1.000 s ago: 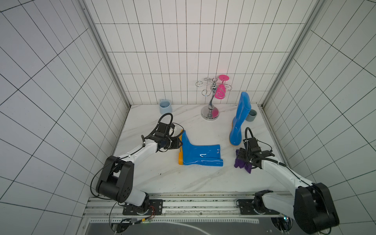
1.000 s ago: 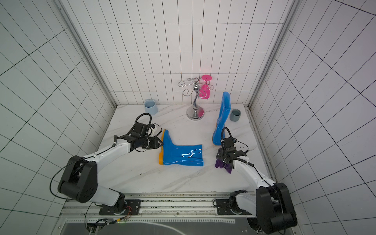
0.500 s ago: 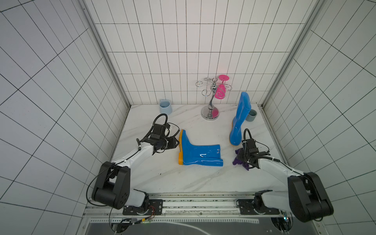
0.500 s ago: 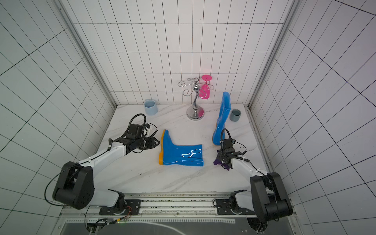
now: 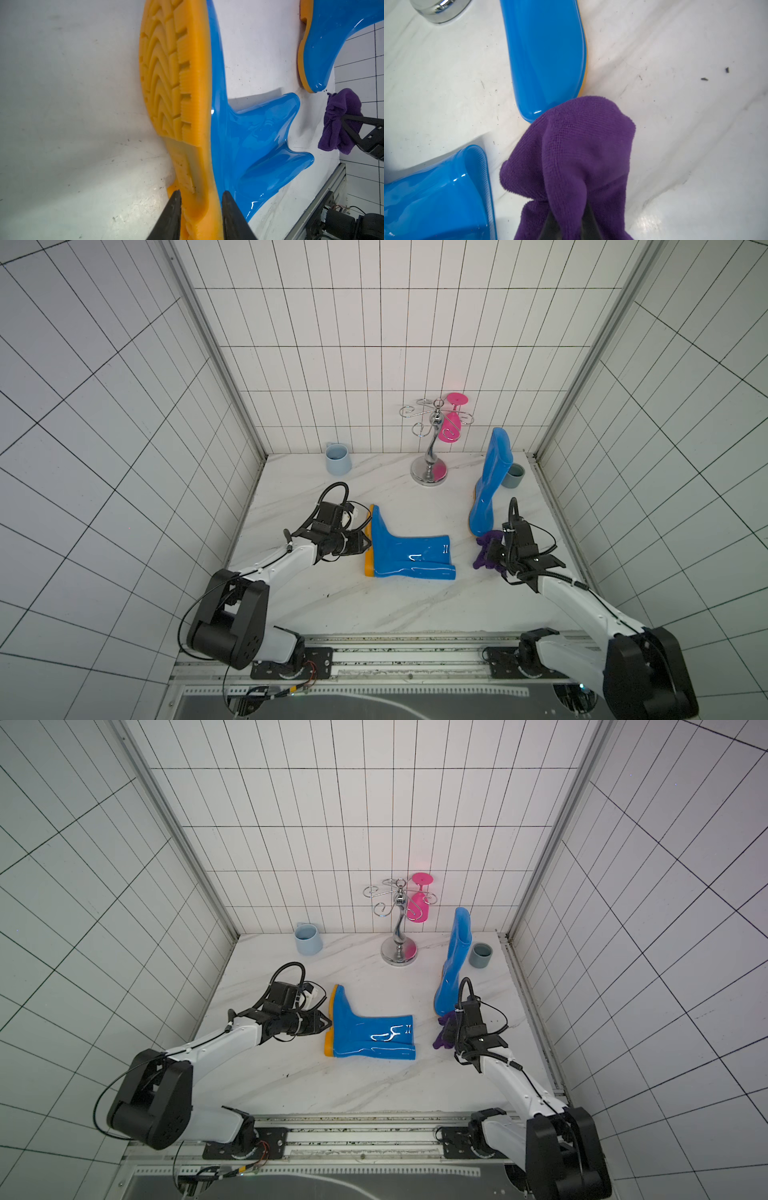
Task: Wipe the rubber boots with a cloth
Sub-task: Pick up the cleaning item at the center of the board.
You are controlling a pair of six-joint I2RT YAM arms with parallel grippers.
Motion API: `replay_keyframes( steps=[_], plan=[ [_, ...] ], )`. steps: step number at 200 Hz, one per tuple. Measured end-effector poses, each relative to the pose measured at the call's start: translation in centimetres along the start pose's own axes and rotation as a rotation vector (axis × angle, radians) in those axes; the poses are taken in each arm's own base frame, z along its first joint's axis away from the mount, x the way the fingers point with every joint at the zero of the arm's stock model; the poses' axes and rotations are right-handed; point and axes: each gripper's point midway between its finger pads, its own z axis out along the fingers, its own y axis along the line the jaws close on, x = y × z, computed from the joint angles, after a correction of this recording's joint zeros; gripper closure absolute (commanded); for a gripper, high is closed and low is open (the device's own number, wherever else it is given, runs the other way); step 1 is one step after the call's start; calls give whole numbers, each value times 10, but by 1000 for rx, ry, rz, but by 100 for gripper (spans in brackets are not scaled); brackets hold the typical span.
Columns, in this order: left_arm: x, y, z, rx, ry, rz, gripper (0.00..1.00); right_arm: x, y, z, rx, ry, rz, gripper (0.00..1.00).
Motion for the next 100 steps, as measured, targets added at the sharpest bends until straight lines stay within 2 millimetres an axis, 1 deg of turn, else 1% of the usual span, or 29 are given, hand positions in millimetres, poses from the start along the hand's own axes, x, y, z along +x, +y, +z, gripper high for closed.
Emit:
replay_keyframes(
  steps=[22, 41, 46, 53, 67, 85, 100],
  plan=[
    [-1, -4, 1, 9, -5, 13, 67, -1, 2, -13, -24, -11, -28, 100],
    [-1, -4, 1, 9, -6, 13, 68, 2, 10, -21, -60, -8, -55, 100],
    [-1, -4, 1, 8, -5, 13, 69, 4, 13, -22, -69, -4, -66, 100],
    [-1, -3, 2, 7, -4, 13, 74, 8, 18, -24, -83, 6, -83, 100],
    [-1, -2, 4, 4, -2, 17, 82, 17, 33, -26, -120, 32, -130, 100],
    [-1, 0, 7, 3, 2, 14, 82, 28, 60, -29, -169, 69, -209, 100],
    [1, 2, 10, 0, 9, 12, 82, 31, 85, -33, -212, 84, -267, 100]
  ],
)
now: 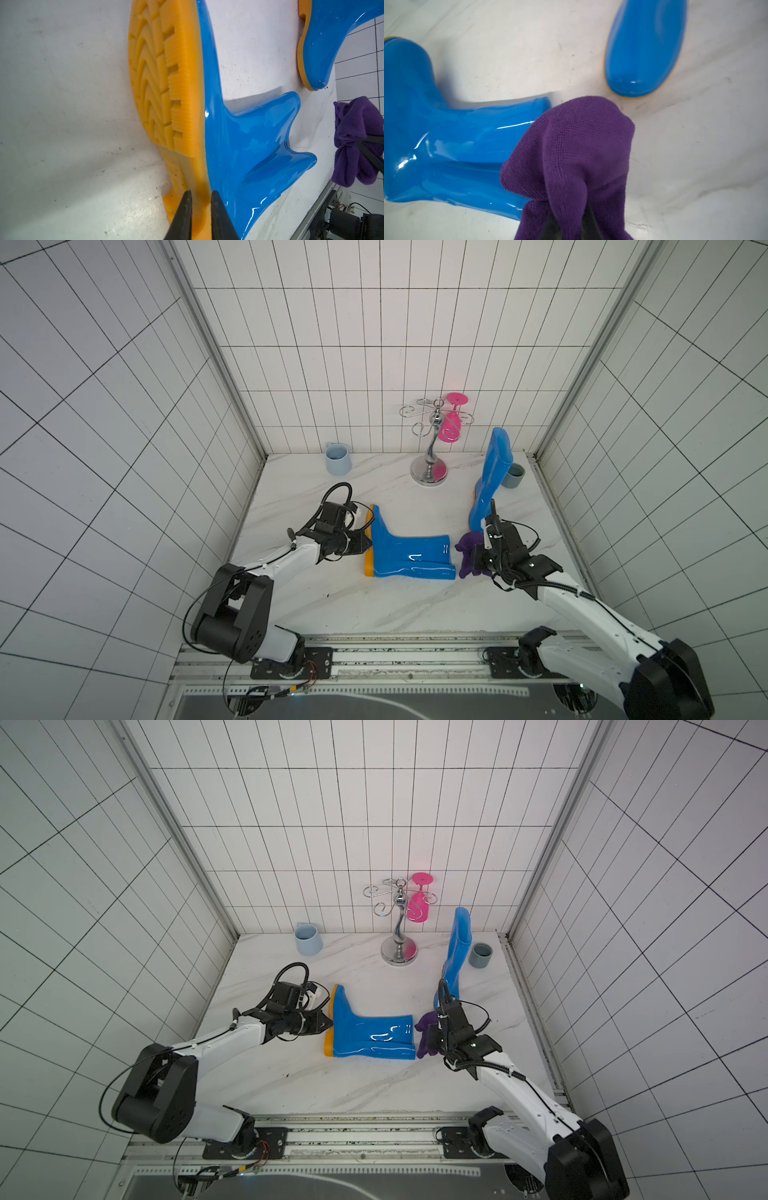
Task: Wipe the rubber boots with a cloth
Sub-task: Pick up the cleaning item at the center of the board, then wipe the dirt off the rubber boot.
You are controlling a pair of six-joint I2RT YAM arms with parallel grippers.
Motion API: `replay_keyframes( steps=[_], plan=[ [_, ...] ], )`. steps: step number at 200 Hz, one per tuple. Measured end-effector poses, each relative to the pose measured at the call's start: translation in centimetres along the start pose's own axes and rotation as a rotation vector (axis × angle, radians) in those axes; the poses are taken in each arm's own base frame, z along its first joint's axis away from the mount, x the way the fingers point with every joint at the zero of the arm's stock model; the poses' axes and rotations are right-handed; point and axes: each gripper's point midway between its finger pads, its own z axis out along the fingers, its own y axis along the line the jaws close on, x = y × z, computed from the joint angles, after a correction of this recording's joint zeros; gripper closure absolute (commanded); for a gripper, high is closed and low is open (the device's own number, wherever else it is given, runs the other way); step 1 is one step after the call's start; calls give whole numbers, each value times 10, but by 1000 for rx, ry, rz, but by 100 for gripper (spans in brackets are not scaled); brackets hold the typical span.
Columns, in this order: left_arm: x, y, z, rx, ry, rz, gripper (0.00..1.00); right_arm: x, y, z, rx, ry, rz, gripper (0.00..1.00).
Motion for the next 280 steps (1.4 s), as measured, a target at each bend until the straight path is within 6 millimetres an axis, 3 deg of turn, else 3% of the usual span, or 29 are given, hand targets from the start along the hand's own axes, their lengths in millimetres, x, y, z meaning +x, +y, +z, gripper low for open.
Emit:
replay_keyframes(
  steps=[35, 81, 117, 151, 210, 249, 280],
  plan=[
    [-1, 0, 1, 3, -4, 3, 82, -20, 56, 11, -101, -16, -78, 100],
    [-1, -1, 3, 9, -2, 3, 82, -41, 123, 55, -214, 3, -121, 100],
    [-1, -1, 4, 13, 0, 3, 83, -45, 174, 82, -302, 22, -160, 100],
    [-1, -1, 5, 15, 1, 3, 84, -45, 211, 91, -370, 32, -188, 100],
    [-2, -1, 7, 21, 1, 5, 85, -35, 235, 96, -427, 54, -199, 100],
    [-2, -2, 8, 27, 3, 5, 85, -14, 237, 114, -416, 100, -196, 100],
    [-1, -2, 8, 30, 4, 5, 85, -13, 235, 116, -400, 102, -192, 100]
  ],
)
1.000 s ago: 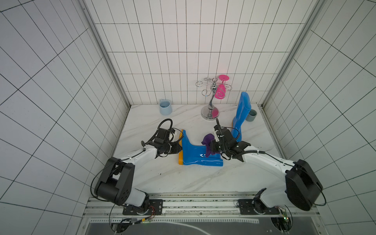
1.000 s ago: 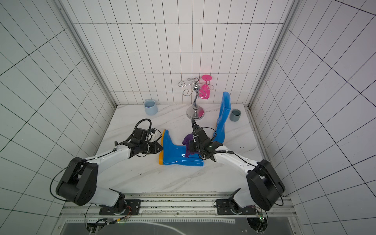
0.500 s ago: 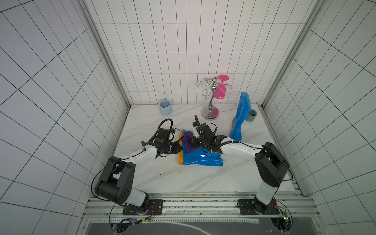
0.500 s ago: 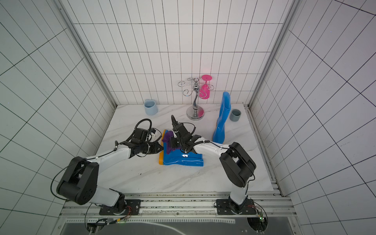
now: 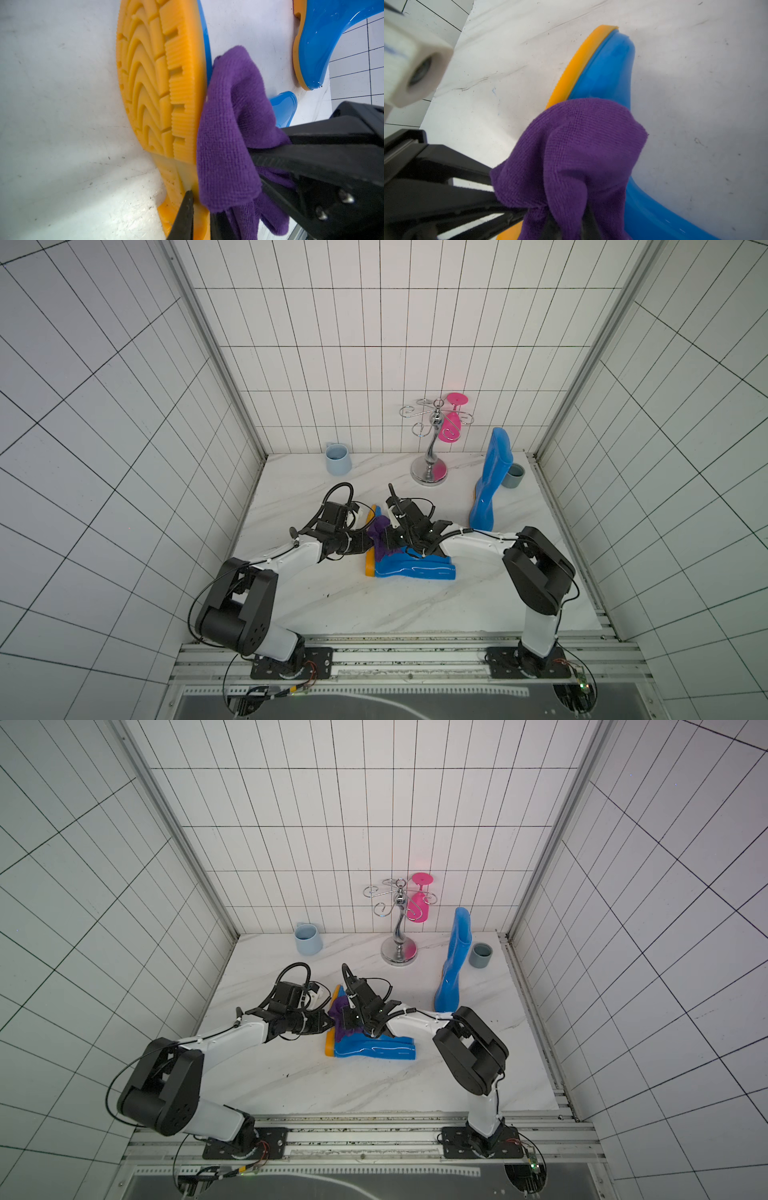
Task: Wipe the rubber boots with a cloth
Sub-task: Wipe the dirt off the rubber boot.
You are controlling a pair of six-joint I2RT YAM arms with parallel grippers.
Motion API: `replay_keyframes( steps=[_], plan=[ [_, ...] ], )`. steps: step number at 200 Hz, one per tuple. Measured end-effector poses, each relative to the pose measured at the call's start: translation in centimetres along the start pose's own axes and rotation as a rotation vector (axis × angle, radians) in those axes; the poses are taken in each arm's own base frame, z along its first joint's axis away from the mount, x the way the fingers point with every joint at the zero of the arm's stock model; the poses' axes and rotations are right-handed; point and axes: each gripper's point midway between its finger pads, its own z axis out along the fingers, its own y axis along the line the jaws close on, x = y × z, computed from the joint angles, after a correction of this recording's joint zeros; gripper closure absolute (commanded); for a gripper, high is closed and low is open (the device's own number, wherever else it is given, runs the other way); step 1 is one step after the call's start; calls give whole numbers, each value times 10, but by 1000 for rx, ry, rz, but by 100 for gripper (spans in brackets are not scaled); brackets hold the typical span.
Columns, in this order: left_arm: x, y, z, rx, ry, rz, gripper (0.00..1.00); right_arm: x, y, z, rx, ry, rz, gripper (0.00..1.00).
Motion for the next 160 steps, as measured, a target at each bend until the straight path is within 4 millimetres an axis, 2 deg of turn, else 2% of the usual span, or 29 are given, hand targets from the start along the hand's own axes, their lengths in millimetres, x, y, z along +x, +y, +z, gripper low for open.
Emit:
replay_keyframes(
  steps=[89, 121, 160],
  plan=[
    [-1, -1, 3, 13, 2, 3, 85, 32, -34, -7, 158, 93, -3, 100],
    [-1, -1, 3, 14, 3, 2, 85, 51, -63, -27, 229, 126, 15, 100],
    [-1, -1, 4, 17, 6, 1, 85, 62, -115, -59, 334, 130, 83, 100]
  ],
)
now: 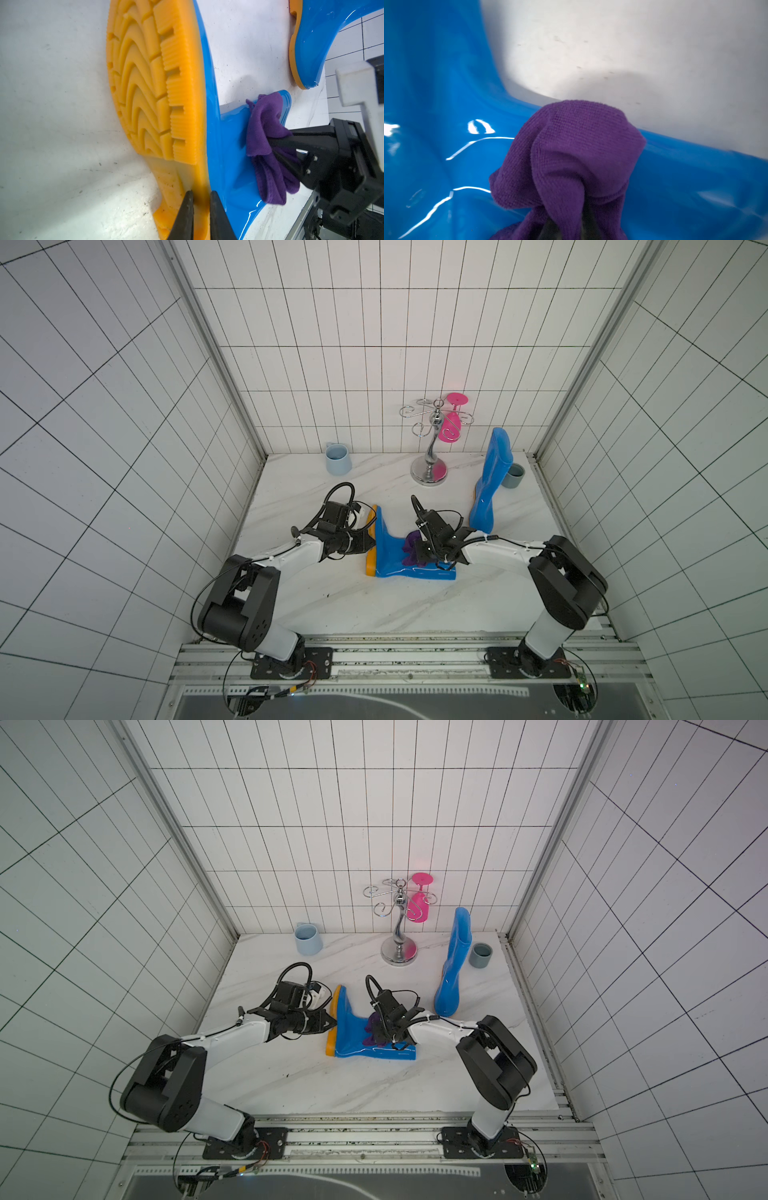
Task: Wipe the rubber boots with a cloth
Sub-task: Wipe the dirt off the rubber boot.
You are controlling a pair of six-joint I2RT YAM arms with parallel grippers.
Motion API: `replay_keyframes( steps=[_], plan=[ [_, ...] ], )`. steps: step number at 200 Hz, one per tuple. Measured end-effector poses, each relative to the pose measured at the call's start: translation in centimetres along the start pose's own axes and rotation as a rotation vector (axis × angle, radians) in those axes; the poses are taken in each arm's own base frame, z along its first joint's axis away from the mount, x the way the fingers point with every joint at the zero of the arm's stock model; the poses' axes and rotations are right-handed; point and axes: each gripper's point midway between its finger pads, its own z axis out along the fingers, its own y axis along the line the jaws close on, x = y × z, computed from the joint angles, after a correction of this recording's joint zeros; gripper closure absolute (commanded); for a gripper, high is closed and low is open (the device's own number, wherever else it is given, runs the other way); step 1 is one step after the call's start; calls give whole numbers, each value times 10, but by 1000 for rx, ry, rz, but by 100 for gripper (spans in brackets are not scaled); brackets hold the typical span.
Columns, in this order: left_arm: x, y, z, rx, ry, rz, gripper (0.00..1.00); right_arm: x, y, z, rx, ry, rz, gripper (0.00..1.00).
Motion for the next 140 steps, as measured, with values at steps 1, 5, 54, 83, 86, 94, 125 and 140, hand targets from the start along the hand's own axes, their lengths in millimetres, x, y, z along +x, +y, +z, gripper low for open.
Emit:
replay_keyframes(
  steps=[1, 5, 54, 83, 86, 94, 125, 140],
  plan=[
    [0, 0, 0, 0, 0, 0, 85, 0, -2, 0, 2, 0, 2, 100],
    [0, 0, 0, 1, 0, 0, 85, 1, -8, -2, 13, 1, 8, 100],
    [-1, -1, 1, 5, 5, -1, 86, 9, -65, -18, 119, 5, 74, 100],
    [-1, -1, 2, 5, 6, 1, 86, 14, -95, -25, 174, 15, 111, 100],
    [-1, -1, 2, 5, 6, 1, 86, 15, -97, -26, 178, 17, 112, 100],
    [0, -1, 2, 6, 6, 1, 86, 15, -101, -28, 186, 18, 117, 100],
    [-1, -1, 1, 7, 6, 1, 86, 16, -102, -28, 187, 28, 101, 100],
    [-1, -1, 2, 7, 6, 1, 86, 17, -97, -26, 186, 43, 78, 100]
  ],
)
